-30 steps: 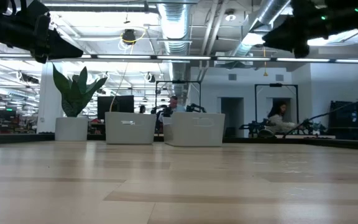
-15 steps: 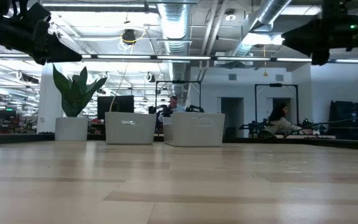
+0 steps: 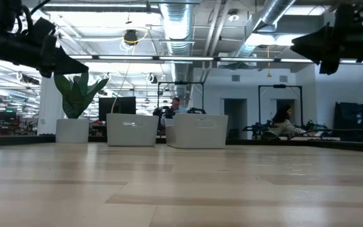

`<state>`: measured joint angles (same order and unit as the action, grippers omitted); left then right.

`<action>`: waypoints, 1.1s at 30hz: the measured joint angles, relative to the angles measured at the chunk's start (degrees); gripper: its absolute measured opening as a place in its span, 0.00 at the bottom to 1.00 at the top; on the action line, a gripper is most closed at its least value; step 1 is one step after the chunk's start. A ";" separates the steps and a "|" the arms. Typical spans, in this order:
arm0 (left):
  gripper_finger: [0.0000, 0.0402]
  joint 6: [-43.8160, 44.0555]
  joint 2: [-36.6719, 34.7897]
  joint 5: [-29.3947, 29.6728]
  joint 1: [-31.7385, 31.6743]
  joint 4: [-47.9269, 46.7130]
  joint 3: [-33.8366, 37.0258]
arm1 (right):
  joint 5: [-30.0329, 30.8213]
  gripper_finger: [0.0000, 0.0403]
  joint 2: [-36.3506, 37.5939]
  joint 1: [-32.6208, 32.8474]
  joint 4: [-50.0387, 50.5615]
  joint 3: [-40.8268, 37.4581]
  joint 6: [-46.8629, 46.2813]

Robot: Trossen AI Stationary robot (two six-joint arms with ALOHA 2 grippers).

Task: Sort pens & pencils
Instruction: Return to Home Position

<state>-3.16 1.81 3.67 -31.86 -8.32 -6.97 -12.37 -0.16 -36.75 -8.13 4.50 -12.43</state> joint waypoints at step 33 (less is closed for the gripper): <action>0.13 2.31 -1.45 -0.66 0.02 10.49 6.49 | 2.13 0.34 -0.20 -0.09 -6.90 -4.13 0.40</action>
<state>-0.84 0.36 3.01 -31.83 2.17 -0.48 -10.24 -0.36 -36.84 -15.03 0.36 -12.03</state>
